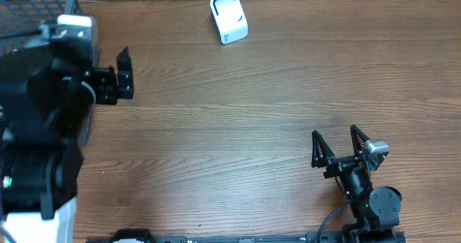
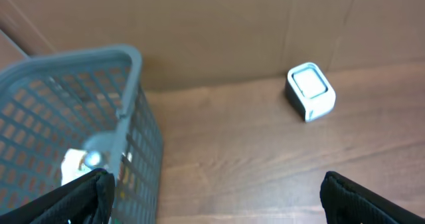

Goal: Scan the item barcode
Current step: 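Raise the left gripper and move it over the grey basket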

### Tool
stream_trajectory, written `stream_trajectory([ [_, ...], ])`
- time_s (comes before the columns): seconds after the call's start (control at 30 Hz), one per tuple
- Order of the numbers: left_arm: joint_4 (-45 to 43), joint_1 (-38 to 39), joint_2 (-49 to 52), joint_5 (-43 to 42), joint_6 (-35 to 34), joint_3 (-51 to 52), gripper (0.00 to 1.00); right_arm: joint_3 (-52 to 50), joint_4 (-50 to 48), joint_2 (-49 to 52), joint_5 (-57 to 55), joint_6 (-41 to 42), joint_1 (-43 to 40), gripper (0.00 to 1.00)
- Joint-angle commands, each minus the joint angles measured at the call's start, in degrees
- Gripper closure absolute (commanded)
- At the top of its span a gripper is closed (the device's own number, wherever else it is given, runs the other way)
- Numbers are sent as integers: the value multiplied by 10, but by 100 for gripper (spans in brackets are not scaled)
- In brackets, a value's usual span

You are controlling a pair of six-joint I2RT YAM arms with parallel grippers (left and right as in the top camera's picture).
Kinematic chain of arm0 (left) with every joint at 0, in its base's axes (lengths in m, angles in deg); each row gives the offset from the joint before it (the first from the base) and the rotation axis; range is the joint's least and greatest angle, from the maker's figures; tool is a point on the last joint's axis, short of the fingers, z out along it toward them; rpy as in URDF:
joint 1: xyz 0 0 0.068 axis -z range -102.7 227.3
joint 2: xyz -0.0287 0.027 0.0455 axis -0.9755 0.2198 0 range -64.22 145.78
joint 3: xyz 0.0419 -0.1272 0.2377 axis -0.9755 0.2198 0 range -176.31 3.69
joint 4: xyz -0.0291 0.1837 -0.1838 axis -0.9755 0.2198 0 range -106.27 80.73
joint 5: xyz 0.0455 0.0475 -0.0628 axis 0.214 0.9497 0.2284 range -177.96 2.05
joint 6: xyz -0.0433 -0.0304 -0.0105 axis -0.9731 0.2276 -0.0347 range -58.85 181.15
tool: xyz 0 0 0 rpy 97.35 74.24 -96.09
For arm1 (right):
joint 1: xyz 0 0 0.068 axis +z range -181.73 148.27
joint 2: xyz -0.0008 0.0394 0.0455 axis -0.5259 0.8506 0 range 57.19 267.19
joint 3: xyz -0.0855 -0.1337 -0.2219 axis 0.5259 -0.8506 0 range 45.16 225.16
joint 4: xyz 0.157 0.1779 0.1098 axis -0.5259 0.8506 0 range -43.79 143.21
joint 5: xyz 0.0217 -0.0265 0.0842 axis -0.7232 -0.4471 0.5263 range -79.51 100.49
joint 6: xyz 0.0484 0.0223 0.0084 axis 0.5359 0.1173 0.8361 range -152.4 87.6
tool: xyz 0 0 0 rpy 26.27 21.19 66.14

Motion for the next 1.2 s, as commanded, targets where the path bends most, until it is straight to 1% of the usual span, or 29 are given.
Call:
stream_trajectory([
  [0.0,8,1,21,-4,4,-16,0,-6,-2,-5,3,3,-1,0],
  [0.4,29,1,61,-3,4,-16,0,-6,-2,-5,3,3,-1,0],
  [0.43,29,1,61,-3,4,-16,4,-6,-2,-5,3,3,-1,0],
  [0.5,29,1,64,-2,4,-16,22,-6,-2,-5,3,3,-1,0],
  [0.6,29,1,68,3,4,-16,65,-6,-2,-5,3,3,-1,0],
  [0.63,29,1,71,3,4,-16,75,-6,-2,-5,3,3,-1,0],
  [0.67,29,1,73,3,4,-16,80,-6,-2,-5,3,3,-1,0],
  [0.73,30,1,80,2,4,-16,85,-6,-2,-5,3,3,-1,0],
  [0.9,32,1,96,0,4,-16,87,-6,-2,-5,3,3,-1,0],
  [1.0,31,1,103,-10,4,-16,96,-6,-2,-5,3,3,-1,0],
  [1.17,31,1,110,-31,4,-16,96,-6,-2,-5,3,3,-1,0],
])
